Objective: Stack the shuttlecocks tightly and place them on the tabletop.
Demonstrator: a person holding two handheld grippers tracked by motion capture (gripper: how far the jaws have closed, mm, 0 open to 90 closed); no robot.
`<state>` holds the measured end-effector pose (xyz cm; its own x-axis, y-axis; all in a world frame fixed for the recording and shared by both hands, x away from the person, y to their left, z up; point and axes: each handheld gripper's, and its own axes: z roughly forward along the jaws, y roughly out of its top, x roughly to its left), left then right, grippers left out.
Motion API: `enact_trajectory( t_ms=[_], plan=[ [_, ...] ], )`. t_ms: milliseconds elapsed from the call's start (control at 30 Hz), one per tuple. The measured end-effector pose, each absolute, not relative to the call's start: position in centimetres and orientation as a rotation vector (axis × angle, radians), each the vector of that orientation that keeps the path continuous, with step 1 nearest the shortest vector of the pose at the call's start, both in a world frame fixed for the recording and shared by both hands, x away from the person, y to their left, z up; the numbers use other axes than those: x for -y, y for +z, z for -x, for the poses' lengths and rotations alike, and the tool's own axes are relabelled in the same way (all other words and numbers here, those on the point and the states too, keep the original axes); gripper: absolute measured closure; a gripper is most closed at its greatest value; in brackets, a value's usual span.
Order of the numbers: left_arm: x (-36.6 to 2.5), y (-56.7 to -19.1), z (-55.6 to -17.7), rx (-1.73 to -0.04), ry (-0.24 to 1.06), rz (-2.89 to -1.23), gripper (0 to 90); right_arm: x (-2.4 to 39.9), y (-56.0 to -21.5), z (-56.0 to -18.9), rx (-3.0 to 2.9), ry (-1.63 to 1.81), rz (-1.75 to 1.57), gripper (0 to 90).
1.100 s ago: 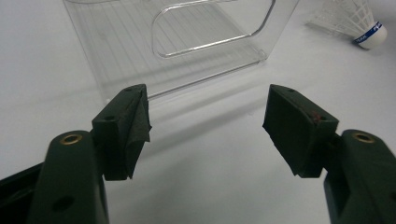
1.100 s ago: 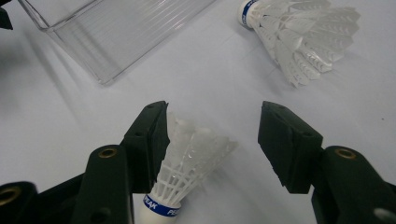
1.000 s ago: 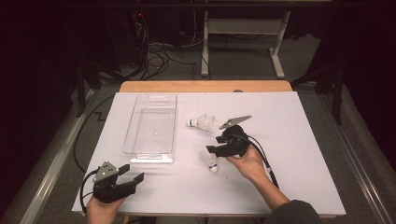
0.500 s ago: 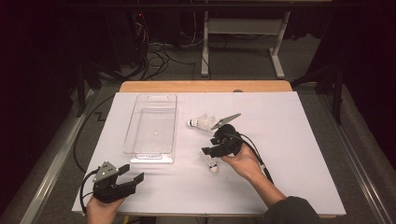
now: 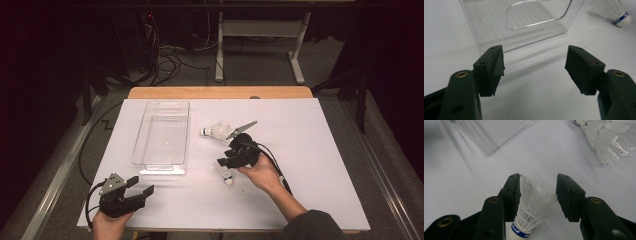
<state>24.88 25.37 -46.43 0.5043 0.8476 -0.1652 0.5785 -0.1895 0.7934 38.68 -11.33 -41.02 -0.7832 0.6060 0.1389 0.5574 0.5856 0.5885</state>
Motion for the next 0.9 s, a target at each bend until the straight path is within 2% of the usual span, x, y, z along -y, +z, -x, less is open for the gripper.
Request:
enact_trajectory(
  t_ms=[433, 900],
  plan=[
    [-25.4, -46.4, -24.9, -1.179, 0.392, -1.886, 32.2, 11.9, -40.8, -38.4, -2.736, 0.961, -0.993, 69.2],
    [-25.4, -46.4, -24.9, -1.179, 0.393, -1.889, 32.2, 13.9, -40.9, -37.8, -2.736, 0.954, -1.032, 73.6]
  ],
)
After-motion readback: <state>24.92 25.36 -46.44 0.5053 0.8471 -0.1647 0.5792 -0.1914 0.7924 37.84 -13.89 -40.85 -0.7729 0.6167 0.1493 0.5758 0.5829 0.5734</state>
